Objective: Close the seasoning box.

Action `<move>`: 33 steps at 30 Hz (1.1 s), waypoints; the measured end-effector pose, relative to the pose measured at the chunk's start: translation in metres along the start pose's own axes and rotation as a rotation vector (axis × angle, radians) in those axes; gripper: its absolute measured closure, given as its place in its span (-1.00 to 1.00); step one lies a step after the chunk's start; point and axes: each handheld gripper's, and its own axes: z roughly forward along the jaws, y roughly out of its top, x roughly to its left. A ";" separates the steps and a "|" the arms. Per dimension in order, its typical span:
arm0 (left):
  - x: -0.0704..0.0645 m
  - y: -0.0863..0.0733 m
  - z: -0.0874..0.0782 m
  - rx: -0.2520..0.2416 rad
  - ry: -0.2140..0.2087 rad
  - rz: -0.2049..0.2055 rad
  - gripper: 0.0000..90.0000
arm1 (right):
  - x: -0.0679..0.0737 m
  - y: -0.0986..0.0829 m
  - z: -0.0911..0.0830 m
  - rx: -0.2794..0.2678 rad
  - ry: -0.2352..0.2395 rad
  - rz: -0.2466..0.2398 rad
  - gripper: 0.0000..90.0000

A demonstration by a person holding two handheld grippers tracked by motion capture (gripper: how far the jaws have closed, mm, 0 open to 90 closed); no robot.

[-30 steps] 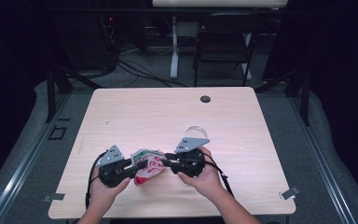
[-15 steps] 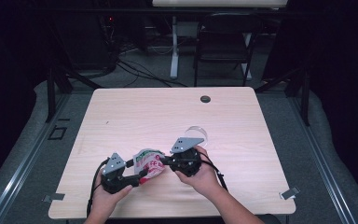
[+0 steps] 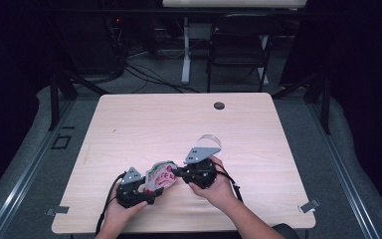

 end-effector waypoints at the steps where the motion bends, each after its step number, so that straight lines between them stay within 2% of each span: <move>1: 0.000 0.000 0.002 0.010 0.000 0.002 -0.40 | 0.000 0.000 0.000 -0.001 -0.001 0.001 1.00; 5: 0.000 0.000 0.008 0.041 0.007 0.026 -0.41 | -0.001 -0.001 0.000 -0.005 0.000 0.006 1.00; 11: 0.001 0.002 0.016 0.053 -0.009 0.006 -0.43 | -0.002 -0.003 0.000 -0.005 0.005 0.014 1.00; 16: 0.001 0.005 0.023 0.065 0.014 0.064 -0.45 | -0.002 -0.002 0.000 -0.007 0.011 0.019 1.00; 20: -0.001 0.006 0.025 0.074 0.026 0.087 -0.45 | -0.002 -0.003 0.000 -0.005 0.011 0.020 1.00; 26: -0.009 0.005 0.027 0.098 0.092 0.139 -0.48 | -0.001 -0.003 0.001 0.002 0.003 0.014 1.00; 33: -0.008 0.006 0.028 0.110 0.111 0.116 -0.66 | -0.001 -0.004 0.001 0.007 0.002 0.011 1.00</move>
